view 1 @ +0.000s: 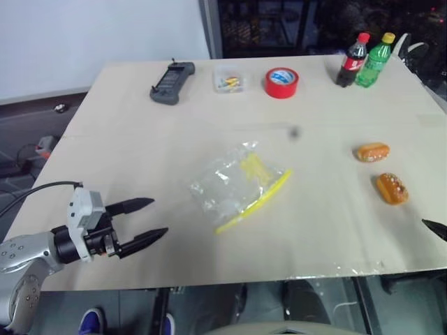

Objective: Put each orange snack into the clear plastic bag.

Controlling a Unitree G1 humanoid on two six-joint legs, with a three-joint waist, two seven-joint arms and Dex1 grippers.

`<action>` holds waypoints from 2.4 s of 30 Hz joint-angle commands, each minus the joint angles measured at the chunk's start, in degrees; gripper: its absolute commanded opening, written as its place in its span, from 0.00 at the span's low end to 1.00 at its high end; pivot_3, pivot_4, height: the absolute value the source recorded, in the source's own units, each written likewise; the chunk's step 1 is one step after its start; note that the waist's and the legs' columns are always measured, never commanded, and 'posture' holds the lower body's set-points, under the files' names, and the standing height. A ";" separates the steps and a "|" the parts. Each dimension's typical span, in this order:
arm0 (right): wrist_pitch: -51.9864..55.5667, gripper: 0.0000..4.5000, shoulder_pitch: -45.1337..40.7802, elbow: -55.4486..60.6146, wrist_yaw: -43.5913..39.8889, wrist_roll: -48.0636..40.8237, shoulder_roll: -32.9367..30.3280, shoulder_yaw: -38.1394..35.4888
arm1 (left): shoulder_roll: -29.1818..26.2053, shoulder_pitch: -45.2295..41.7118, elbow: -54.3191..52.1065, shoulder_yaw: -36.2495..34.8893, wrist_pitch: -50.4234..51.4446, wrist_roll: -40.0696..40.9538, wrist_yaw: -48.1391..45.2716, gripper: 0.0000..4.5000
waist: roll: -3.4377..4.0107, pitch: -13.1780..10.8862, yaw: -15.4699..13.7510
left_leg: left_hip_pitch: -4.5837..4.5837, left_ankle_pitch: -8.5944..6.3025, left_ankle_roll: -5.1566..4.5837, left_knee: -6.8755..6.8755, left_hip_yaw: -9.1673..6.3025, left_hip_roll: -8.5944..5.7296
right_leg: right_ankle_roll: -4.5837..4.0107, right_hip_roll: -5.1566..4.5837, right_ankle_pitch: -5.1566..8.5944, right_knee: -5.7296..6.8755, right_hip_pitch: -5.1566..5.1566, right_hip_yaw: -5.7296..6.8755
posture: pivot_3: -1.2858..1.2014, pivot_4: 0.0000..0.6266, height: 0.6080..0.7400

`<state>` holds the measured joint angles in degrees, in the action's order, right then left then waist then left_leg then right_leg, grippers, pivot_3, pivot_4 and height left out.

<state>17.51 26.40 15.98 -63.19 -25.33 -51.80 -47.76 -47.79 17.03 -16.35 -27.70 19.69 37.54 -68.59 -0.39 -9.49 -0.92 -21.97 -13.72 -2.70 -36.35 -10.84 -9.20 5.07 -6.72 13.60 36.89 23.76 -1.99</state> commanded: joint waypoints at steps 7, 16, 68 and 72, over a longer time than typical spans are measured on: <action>1.68 1.00 -5.50 4.00 2.01 -3.11 0.64 4.32 | 1.02 -1.36 -3.40 0.59 1.87 1.71 2.73 0.99 | -0.01 -0.01 0.01 | 0.02 0.00 0.00 0.00 0.09 0.06 | 0.21 0.04 -0.12 0.00 0.00 -0.10 | 0.52 0.24 1.00; 2.14 1.00 -7.90 6.51 3.57 -3.76 1.69 8.73 | 2.70 -2.31 -5.20 1.93 3.98 2.04 6.35 0.99 | -0.02 -0.02 -0.07 | 0.01 -0.02 -0.04 0.00 0.10 0.05 | 0.21 0.06 -0.14 -0.08 0.00 -0.12 | 0.52 0.24 1.00; -3.59 1.00 -11.29 27.30 24.83 13.60 11.23 36.81 | 38.70 -49.54 35.42 0.55 62.48 36.52 57.30 0.01 | 0.12 0.42 -2.34 | 0.05 -0.03 0.12 -0.67 0.21 0.09 | 0.68 0.62 -0.47 -0.02 -0.16 -0.39 | 0.52 0.24 1.00; -9.99 1.00 -15.89 20.70 31.12 27.85 12.32 44.38 | 39.94 -54.83 37.90 -3.55 63.83 45.50 65.81 0.01 | -0.18 0.25 -2.14 | -0.01 0.09 0.33 -0.75 0.16 0.08 | 0.69 0.66 -0.50 -0.01 -0.10 -0.35 | 0.52 0.24 1.00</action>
<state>11.04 11.81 38.50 -35.29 -3.27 -40.00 -5.57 -8.00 -35.61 21.50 -29.42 82.76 77.83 -5.81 -0.57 -9.24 -3.06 -21.99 -13.63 -2.36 -37.12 -10.67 -9.12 5.71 -6.06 13.07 36.88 23.68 -2.34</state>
